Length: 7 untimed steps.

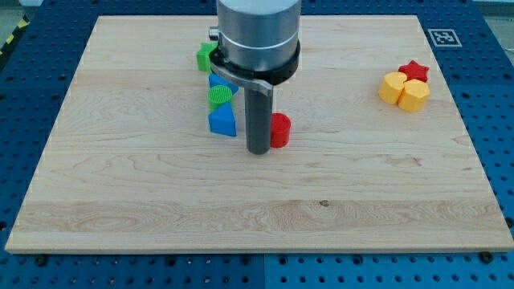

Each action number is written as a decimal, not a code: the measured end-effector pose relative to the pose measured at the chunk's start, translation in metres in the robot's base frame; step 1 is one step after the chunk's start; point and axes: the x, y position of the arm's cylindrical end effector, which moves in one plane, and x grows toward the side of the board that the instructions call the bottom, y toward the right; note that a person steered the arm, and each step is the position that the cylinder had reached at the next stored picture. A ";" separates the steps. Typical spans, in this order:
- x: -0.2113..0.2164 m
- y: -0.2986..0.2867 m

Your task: Move the red circle diagonally to the top right side of the blue triangle

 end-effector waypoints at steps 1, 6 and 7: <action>-0.014 0.000; 0.031 0.041; 0.019 0.057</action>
